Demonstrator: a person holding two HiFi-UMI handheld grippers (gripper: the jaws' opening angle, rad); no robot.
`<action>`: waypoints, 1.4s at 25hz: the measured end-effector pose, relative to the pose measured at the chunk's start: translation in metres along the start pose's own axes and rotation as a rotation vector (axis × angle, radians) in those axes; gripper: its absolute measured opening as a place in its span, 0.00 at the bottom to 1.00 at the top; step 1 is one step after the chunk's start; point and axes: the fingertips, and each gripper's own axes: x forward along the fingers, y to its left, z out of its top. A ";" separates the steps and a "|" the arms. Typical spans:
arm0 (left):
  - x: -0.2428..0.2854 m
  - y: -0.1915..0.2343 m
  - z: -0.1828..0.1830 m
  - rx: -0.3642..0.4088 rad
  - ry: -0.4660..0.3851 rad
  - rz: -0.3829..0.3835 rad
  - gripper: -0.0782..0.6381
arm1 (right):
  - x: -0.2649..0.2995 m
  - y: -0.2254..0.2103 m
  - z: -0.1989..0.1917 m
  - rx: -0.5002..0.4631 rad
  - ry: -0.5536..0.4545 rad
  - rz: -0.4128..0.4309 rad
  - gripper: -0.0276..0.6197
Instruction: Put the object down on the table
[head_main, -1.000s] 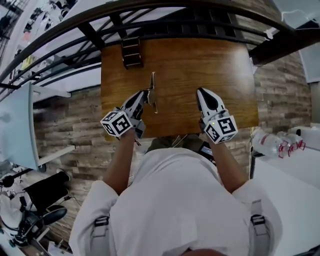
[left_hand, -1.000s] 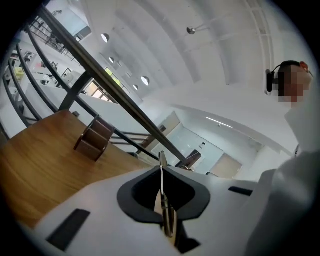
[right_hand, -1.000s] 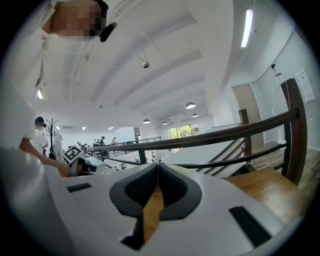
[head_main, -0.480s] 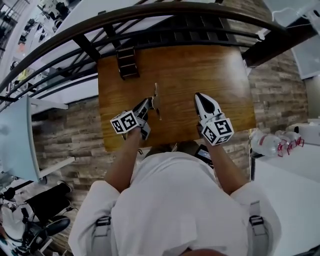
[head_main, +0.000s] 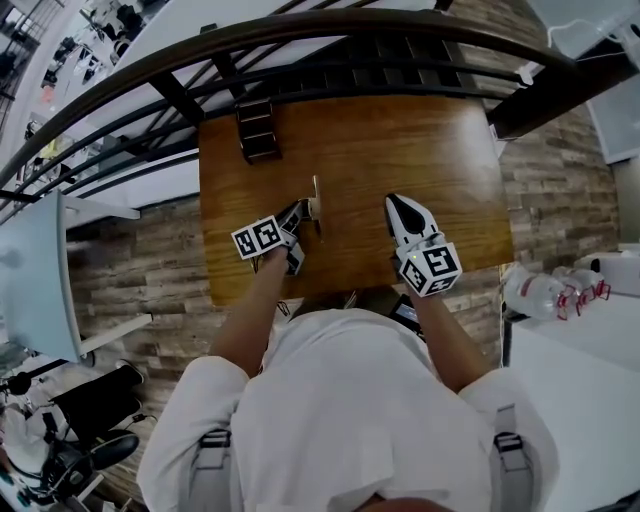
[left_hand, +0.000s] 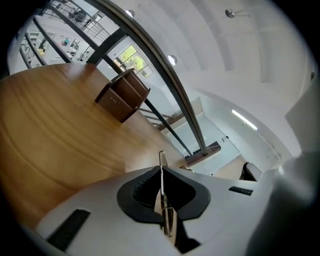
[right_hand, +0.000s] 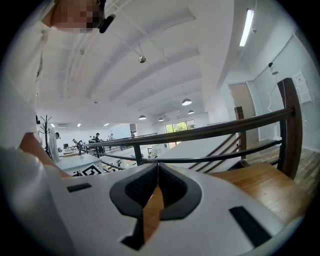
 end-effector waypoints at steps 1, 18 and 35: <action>0.001 0.004 -0.001 0.001 0.010 0.007 0.14 | 0.000 -0.001 -0.001 0.004 0.001 -0.001 0.08; 0.004 0.035 -0.009 -0.086 0.037 0.061 0.14 | -0.011 -0.023 -0.005 0.028 -0.012 -0.075 0.08; 0.005 0.054 -0.020 -0.110 0.069 0.103 0.14 | -0.011 -0.032 -0.006 0.038 -0.017 -0.114 0.08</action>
